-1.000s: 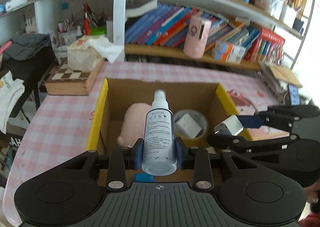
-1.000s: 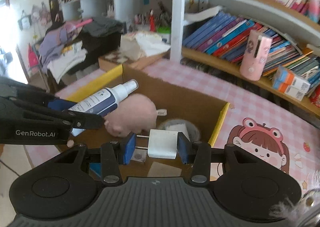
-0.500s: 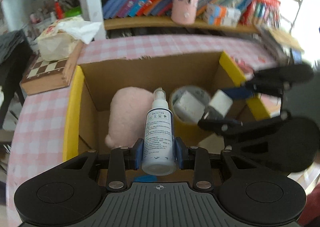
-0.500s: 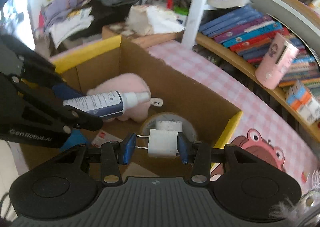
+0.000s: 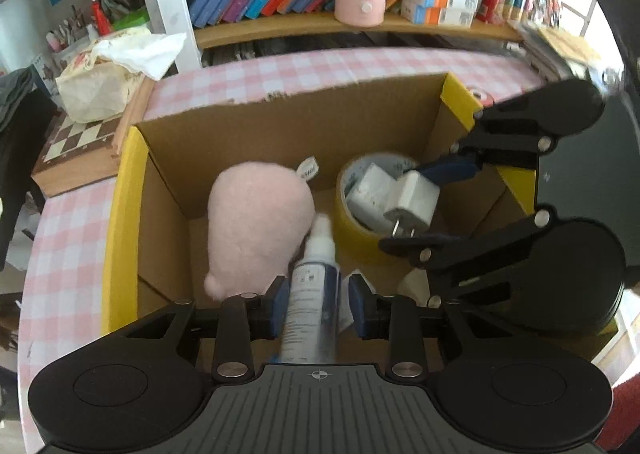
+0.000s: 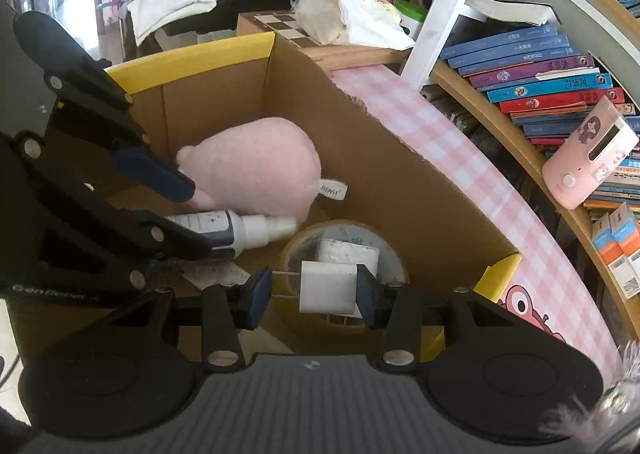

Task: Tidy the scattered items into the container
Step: 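Lower the spray bottle into the box and open the left tool while the right tool releases the plug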

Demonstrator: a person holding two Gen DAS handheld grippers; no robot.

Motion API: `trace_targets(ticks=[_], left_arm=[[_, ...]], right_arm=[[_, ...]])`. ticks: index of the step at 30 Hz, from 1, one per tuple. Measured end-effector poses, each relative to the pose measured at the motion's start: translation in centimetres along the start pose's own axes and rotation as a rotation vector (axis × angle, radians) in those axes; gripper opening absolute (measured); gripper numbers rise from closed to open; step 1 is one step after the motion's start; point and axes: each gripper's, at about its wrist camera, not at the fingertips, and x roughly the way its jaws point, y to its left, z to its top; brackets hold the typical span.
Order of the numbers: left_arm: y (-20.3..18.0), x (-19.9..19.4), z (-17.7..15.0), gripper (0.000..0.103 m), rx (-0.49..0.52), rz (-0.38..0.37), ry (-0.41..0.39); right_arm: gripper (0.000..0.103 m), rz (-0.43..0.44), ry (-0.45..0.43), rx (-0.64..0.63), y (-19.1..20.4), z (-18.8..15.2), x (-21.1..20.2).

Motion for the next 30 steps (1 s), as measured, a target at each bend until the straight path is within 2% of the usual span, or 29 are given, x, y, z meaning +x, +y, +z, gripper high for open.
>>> trace_targets(ticks=[12, 17, 24, 30], left_arm=[[-0.4, -5.4, -0.8, 0.037, -0.023, 0.028, -0.166], [-0.9, -9.0, -2.8, 0.038, -0.062, 0.025, -0.255], [-1.9, -13.2, -5.8, 0.048, -0.092, 0.083, -0.371], [-2.8, -15.8, -8.5, 0.049, -0.118, 0.121, -0.447]], right_arm=[[0.052, -0.054, -0.089, 0.102, 0.3, 0.0, -3.9], [0.052, -0.088, -0.146, 0.166, 1.3, -0.5, -7.2], [0.052, -0.163, -0.235, 0.254, 4.1, -2.3, -12.3], [0.052, -0.253, -0.296, 0.329, 6.8, -4.7, -16.6]])
